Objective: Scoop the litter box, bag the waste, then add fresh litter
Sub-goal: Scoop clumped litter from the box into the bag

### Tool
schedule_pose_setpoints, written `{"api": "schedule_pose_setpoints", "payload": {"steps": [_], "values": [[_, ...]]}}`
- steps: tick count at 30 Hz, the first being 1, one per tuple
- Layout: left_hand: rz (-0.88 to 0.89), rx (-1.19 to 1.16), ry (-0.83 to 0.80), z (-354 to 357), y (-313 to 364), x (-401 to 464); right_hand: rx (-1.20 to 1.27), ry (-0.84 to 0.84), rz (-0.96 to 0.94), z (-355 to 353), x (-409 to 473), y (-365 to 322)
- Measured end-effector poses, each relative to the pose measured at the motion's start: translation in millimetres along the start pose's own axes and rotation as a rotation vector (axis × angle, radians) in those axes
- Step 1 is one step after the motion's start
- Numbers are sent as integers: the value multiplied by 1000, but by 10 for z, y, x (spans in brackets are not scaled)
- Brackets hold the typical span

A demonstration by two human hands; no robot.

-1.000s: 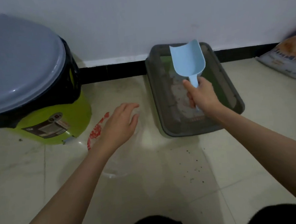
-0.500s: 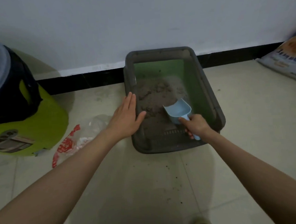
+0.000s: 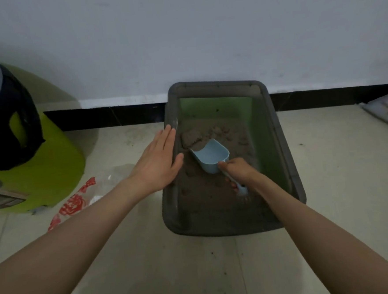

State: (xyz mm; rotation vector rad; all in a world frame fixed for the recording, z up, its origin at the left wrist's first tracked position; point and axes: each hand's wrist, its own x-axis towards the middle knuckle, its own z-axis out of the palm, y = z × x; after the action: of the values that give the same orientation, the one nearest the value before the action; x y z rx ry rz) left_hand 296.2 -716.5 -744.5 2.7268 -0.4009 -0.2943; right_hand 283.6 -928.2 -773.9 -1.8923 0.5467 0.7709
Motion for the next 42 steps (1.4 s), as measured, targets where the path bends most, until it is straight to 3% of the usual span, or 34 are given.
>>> {"api": "schedule_pose_setpoints", "payload": {"steps": [3, 8, 22, 32, 42], "values": [[-6, -53, 42, 38, 51, 86, -71, -33, 35, -75, 133, -125], [-35, -170, 113, 163, 68, 94, 47, -56, 103, 42, 304, -308], [-6, -185, 127, 194, 25, 85, 825, 61, 82, 687, 690, -255], [-13, -158, 126, 190, 45, 65, 509, 274, -130, 691, 797, -147], [-2, -127, 119, 169, 73, 58, 390, 446, -359, 356, 414, 205]]}}
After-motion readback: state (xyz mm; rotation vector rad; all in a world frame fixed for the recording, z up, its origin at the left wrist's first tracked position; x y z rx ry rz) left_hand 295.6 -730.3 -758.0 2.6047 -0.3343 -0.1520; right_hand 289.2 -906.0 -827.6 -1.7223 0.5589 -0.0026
